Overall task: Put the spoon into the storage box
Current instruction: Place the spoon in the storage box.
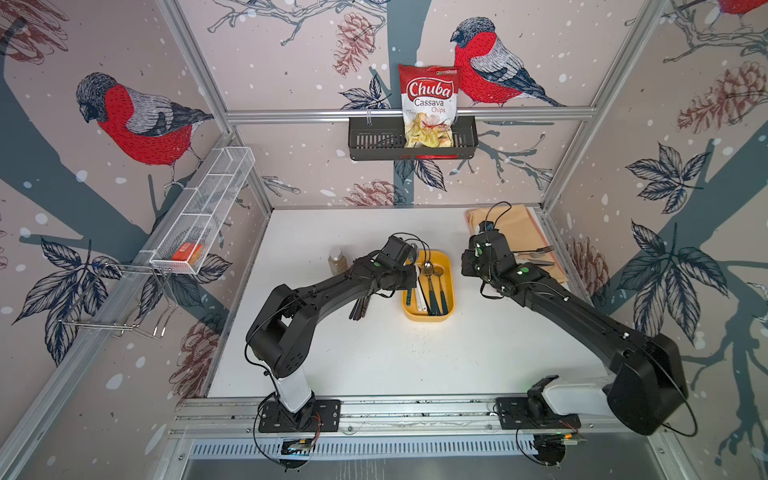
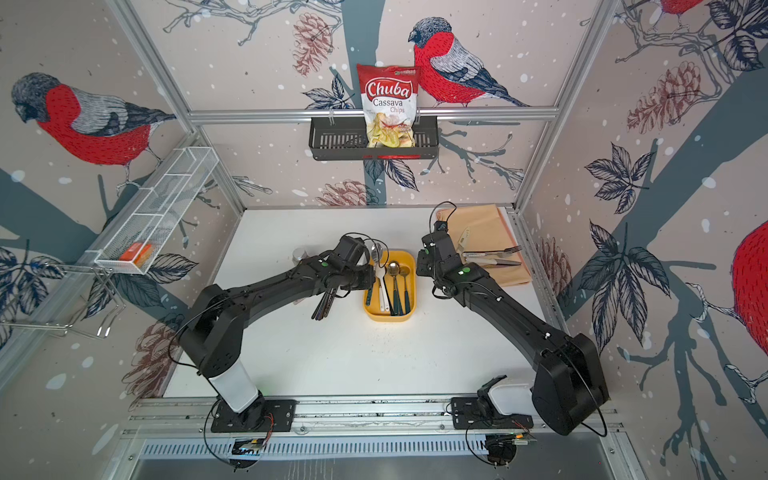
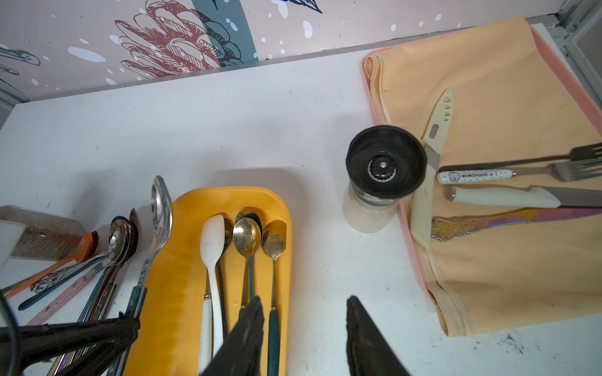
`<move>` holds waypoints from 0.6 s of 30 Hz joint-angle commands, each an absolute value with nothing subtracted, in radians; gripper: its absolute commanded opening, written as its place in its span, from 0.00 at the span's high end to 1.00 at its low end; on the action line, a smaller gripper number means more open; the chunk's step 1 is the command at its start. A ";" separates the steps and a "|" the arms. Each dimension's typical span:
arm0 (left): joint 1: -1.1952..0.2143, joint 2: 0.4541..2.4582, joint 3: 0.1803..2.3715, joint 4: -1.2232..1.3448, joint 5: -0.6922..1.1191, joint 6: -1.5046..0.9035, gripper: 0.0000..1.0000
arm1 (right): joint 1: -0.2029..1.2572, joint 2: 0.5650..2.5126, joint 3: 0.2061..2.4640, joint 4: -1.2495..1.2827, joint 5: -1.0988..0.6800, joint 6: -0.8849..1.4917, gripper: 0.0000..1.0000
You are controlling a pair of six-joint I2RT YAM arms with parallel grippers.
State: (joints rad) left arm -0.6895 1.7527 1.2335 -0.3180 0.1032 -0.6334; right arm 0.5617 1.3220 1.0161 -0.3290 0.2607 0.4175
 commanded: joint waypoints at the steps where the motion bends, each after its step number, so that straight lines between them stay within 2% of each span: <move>1: -0.701 1.780 1.247 -0.269 0.087 -0.677 1.00 | 0.552 1.300 1.002 -0.326 0.273 0.400 0.57; 18: -0.761 1.940 1.302 -0.283 0.028 -0.747 1.00 | 0.470 1.198 0.907 -0.311 0.171 0.359 0.56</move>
State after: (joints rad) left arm -0.7586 1.9308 1.2911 -0.2966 0.0502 -0.7319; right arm 0.4767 1.2064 0.9142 -0.3313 0.1974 0.3683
